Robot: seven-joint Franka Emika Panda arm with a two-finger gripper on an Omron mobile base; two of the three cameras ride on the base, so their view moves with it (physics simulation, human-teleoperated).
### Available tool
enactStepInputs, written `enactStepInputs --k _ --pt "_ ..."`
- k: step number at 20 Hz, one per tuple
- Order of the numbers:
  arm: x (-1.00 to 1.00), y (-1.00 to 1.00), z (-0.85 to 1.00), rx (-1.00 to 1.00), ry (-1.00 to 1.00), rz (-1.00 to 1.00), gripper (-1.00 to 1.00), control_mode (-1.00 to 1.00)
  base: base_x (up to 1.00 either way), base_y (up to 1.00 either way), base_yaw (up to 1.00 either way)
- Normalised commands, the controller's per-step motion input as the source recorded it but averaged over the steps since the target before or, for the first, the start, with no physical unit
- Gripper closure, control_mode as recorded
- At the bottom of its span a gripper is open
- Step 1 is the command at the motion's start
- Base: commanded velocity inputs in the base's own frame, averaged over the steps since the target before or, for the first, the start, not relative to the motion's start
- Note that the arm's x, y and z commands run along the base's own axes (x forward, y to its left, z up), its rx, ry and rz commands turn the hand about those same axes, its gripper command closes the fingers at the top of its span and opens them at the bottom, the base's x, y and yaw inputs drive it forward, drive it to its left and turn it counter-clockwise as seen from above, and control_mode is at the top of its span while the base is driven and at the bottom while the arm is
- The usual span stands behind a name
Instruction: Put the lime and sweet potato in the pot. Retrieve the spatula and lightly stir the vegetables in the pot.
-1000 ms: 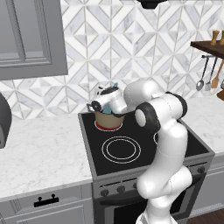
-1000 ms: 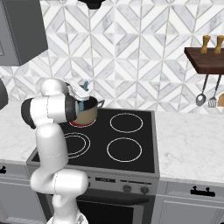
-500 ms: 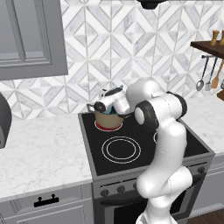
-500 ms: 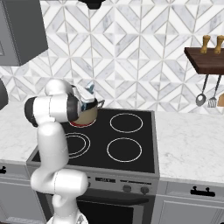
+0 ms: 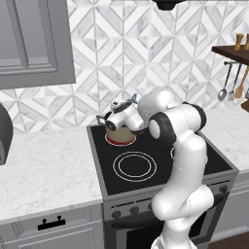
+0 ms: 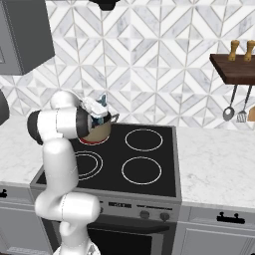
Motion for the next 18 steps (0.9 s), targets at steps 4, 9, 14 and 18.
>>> enactStepInputs --k 4,9,14,18 --pt "-0.20 0.13 0.57 0.00 0.11 0.00 1.00 -1.00 0.00 0.00 0.00" --pt "-0.46 0.17 0.06 0.00 0.27 0.00 1.00 -1.00 0.00 0.00 0.00" --pt "-0.07 0.19 -0.48 0.00 0.23 0.00 1.00 -1.00 0.00 0.00 0.00" --pt "0.33 0.13 -0.99 0.00 0.02 0.00 1.00 -1.00 0.00 0.00 0.00"
